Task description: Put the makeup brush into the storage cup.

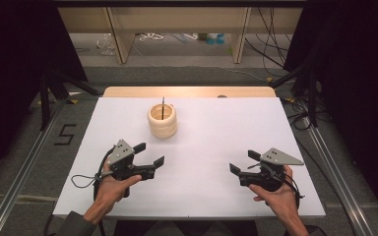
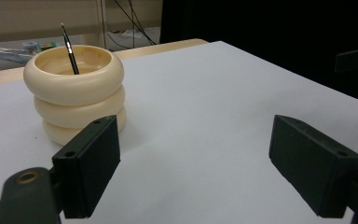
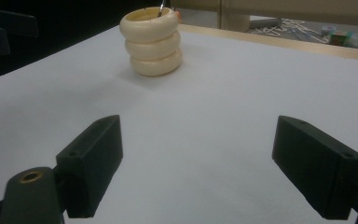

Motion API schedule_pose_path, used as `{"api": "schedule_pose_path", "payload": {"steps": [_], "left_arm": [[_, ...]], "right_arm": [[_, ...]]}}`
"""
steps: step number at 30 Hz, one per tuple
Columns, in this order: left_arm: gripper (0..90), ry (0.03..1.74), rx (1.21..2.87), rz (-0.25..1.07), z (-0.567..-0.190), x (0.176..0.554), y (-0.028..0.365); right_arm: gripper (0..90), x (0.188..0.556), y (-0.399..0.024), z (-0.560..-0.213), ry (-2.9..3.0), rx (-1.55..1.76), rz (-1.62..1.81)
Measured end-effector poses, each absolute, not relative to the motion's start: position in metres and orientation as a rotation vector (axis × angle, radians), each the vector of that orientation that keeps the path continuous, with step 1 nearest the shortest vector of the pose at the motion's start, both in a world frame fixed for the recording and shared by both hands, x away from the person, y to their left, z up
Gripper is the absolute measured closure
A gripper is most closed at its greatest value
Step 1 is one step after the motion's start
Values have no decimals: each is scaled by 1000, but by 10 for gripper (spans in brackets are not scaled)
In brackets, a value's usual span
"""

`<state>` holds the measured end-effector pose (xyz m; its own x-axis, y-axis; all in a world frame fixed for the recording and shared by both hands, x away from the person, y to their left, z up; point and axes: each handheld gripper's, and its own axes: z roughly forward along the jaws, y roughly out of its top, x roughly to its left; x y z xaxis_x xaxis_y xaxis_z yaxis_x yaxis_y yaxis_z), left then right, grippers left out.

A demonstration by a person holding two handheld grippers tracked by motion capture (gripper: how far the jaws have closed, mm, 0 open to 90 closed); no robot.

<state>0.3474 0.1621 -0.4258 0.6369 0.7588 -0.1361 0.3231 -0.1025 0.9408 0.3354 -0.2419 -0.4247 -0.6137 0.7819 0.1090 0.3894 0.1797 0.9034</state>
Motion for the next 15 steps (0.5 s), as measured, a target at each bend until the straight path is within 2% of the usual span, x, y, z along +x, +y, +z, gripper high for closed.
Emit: {"api": "schedule_pose_path", "payload": {"steps": [15], "left_arm": [[160,880,1705,480,-429,330,167]], "right_arm": [[170,335,-242,-425,2070,1098,1437]]}}
